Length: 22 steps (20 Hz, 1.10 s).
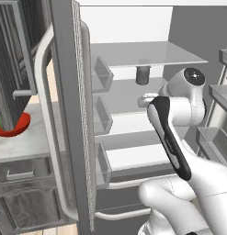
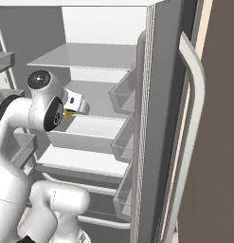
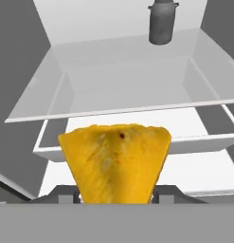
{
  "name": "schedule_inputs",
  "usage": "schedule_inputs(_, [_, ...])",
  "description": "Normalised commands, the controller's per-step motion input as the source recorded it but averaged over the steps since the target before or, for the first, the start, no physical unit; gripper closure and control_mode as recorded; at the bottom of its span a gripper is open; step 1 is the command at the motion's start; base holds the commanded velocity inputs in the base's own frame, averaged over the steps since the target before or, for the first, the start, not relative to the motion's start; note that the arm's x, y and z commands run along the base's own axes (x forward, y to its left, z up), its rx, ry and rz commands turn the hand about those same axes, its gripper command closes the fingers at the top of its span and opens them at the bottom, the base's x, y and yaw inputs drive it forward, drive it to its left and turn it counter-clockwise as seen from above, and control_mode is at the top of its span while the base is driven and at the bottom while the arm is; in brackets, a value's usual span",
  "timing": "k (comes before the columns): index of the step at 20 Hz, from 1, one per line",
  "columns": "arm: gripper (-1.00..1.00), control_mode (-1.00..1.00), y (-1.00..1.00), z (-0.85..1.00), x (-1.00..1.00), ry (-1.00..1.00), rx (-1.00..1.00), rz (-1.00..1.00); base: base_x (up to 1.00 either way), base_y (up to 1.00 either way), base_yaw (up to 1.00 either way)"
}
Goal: Pick the cheese from the fridge and the cheese grater from the cabinet and place them next to the salad bowl.
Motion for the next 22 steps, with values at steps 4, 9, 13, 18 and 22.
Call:
schedule_inputs(4, [1.0, -1.0, -0.04, 0.13, -0.42, -0.01, 0.03, 0.0, 0.0, 0.0, 0.0])
schedule_inputs(9, [1.0, -1.0, 0.0, 0.01, -0.05, 0.0, 0.0, 0.0, 0.0, 0.0, 0.0])
schedule_inputs(13, [1.0, -1.0, 0.0, 0.0, 0.0, 0.0, 0.0, 0.0, 0.0, 0.0, 0.0])
schedule_inputs(18, [1.0, -1.0, 0.0, 0.0, 0.0, 0.0, 0.0, 0.0, 0.0, 0.0, 0.0])
schedule_inputs(22, [1.0, 1.0, 0.0, 0.0, 0.0, 0.0, 0.0, 0.0, -0.02, 0.0, 0.0])
